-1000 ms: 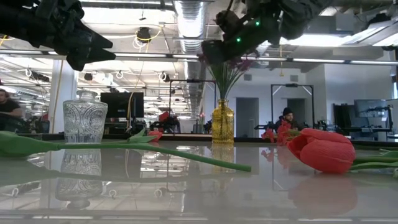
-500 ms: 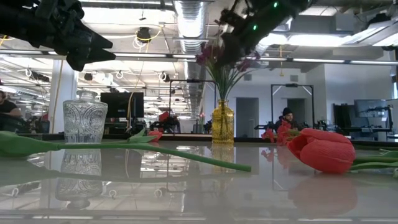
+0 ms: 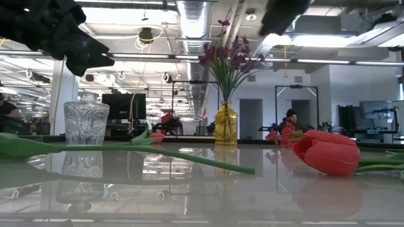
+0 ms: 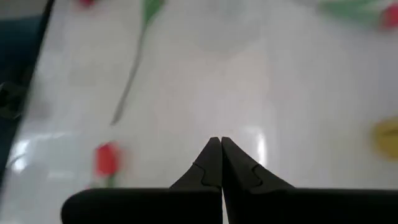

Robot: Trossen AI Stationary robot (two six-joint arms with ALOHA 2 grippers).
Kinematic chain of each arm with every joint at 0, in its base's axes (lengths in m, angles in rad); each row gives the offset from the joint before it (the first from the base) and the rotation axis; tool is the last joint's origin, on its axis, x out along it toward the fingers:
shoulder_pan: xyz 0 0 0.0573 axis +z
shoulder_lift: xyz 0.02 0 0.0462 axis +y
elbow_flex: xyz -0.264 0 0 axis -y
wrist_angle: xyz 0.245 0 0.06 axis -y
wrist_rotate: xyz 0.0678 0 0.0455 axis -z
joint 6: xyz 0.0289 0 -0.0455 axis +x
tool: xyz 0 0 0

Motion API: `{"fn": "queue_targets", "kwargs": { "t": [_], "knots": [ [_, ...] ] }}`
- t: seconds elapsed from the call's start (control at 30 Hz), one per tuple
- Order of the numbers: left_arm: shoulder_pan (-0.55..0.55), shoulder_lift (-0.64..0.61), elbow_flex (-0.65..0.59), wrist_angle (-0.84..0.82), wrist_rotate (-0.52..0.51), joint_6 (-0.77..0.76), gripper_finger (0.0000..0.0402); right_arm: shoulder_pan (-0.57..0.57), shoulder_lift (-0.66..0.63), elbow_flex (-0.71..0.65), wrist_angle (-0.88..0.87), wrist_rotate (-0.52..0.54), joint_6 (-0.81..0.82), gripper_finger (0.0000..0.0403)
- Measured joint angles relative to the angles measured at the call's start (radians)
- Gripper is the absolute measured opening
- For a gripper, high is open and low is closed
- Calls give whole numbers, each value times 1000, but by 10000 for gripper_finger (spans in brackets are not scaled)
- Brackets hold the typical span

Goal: Sort flowers into vase by color
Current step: Put the right violet flower into the yellow vase

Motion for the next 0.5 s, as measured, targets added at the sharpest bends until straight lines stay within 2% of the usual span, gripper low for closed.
{"fn": "queue_targets", "kwargs": {
  "t": [0.1, 0.17, 0.4, 0.5],
  "knots": [
    [0, 12, 0, 2, 127, 14, 210, 100, 10, 0, -64, 0, 93, 22],
    [0, 24, 0, 3, 168, 24, 210, 160, 19, 0, -74, 0, 145, 22],
    [-1, 93, 0, 32, 215, 78, 210, 300, 81, -1, 1, 4, 371, 47],
    [-1, 122, 0, 70, 217, 104, 210, 324, 110, -1, -16, -8, 399, 57]
  ]
}}
